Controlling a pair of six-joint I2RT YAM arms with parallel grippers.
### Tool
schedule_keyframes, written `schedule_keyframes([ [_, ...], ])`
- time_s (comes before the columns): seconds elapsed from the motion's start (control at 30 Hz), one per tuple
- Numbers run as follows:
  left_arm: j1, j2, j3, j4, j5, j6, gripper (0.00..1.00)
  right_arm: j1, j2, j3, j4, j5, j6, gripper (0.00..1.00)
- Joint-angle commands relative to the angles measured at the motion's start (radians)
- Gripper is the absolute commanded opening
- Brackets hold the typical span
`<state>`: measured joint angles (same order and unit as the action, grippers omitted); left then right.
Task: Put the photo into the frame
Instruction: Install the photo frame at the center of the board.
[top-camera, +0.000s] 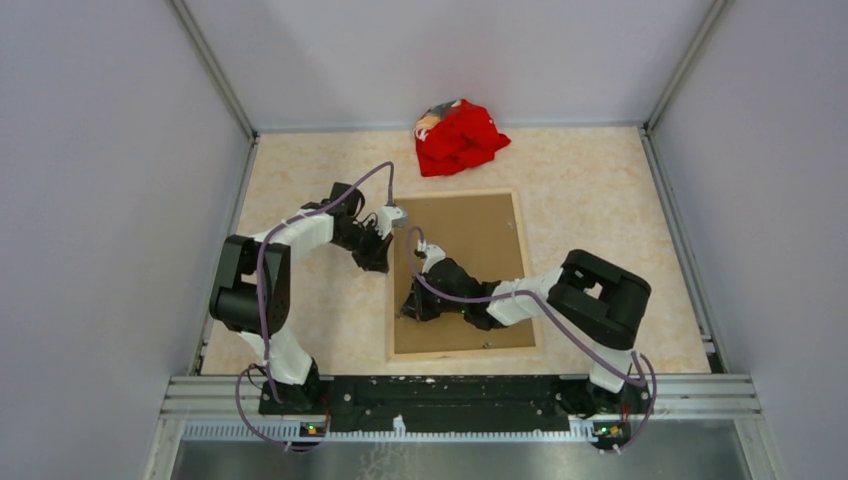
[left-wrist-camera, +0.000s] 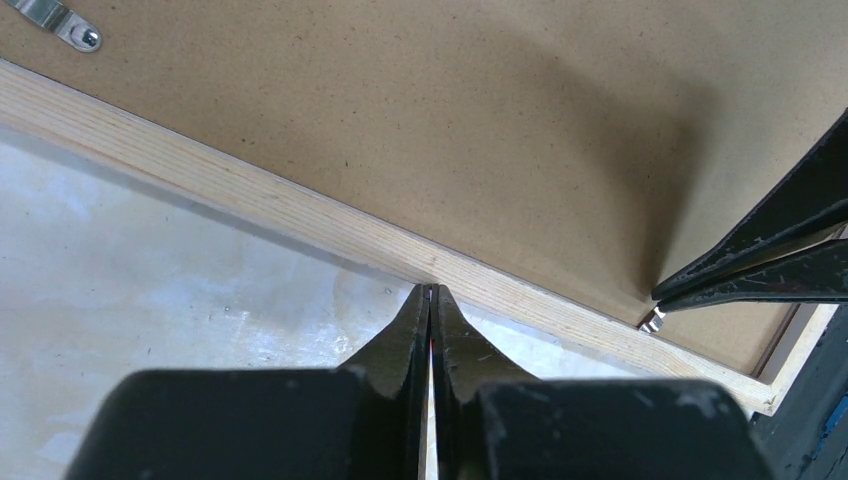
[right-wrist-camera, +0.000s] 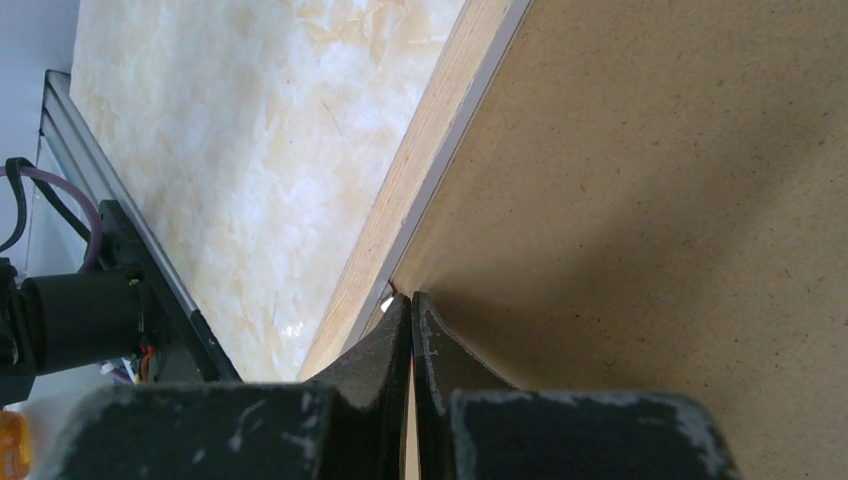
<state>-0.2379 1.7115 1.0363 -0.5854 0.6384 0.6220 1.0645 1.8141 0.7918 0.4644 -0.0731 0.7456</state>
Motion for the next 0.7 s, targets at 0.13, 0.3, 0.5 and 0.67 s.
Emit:
schedule_keyframes([
  [0.13, -0.003, 0.01, 0.019, 0.001, 0.017, -0.004, 0.06, 0.0, 0.043, 0.007, 0.074, -0.016, 0.013, 0.0],
  [0.3, -0.003, 0.011, 0.018, 0.0, 0.017, -0.003, 0.06, 0.001, 0.057, 0.005, 0.089, -0.035, 0.027, 0.0],
  [0.5, -0.003, 0.011, 0.015, 0.003, 0.012, -0.003, 0.06, 0.0, 0.045, 0.008, 0.073, -0.023, 0.024, 0.0],
  [0.67, -0.003, 0.012, 0.022, 0.015, 0.006, -0.024, 0.06, -0.026, 0.021, 0.044, 0.035, -0.022, 0.005, 0.0],
])
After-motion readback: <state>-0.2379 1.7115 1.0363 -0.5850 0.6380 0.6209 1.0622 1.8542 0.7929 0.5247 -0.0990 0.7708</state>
